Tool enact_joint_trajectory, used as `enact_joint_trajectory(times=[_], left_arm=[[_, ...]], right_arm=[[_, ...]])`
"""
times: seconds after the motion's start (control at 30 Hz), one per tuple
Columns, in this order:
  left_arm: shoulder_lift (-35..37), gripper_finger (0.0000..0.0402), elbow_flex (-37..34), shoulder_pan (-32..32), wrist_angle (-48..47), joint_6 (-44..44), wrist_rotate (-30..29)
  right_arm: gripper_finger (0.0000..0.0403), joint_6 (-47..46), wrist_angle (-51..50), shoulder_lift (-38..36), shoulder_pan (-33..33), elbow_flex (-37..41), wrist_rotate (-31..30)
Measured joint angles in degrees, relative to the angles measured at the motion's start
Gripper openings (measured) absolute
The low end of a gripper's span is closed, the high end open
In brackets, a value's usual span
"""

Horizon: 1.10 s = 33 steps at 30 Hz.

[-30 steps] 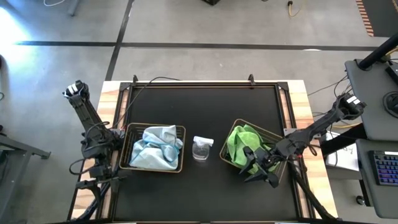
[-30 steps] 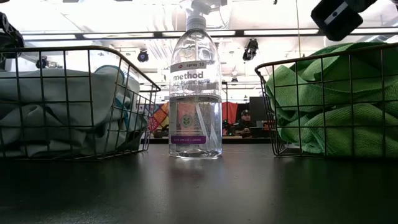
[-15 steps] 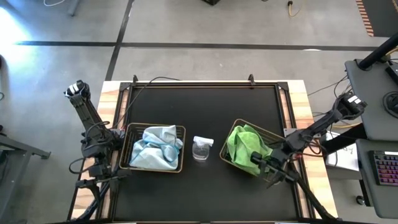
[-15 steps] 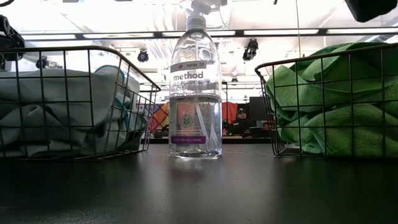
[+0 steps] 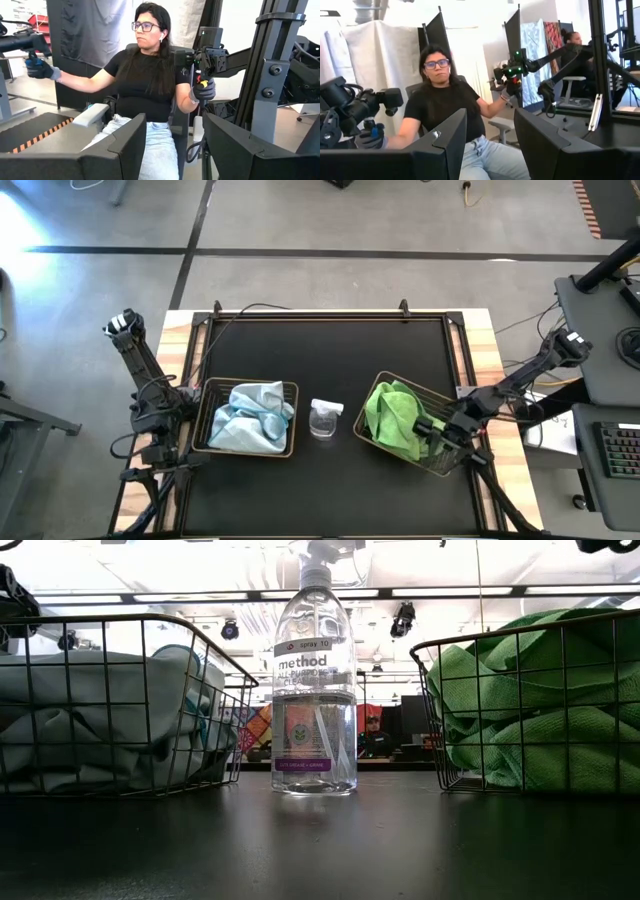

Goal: Sort microfiber towel by color & place in baskets
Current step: Return to Home Position

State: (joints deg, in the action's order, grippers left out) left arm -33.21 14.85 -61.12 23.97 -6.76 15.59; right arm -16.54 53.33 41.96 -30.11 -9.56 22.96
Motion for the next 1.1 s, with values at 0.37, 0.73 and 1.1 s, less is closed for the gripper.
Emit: enact_joint_trajectory(times=[0.37,0.73,1.1], left_arm=[[0.0,0.0185,0.0,0.0,0.0,0.0,0.1],[0.0,0.0185,0.0,0.0,0.0,0.0,0.0],[-0.1,0.0185,0.0,0.0,-0.1,0.0,0.0]], right_arm=[[0.016,5.1,-9.4,-13.0,0.0,0.0,0.0],[0.016,6.8,-19.7,-24.0,0.0,0.1,-1.6],[0.016,5.5,-29.4,-32.2,0.0,0.1,-14.1]])
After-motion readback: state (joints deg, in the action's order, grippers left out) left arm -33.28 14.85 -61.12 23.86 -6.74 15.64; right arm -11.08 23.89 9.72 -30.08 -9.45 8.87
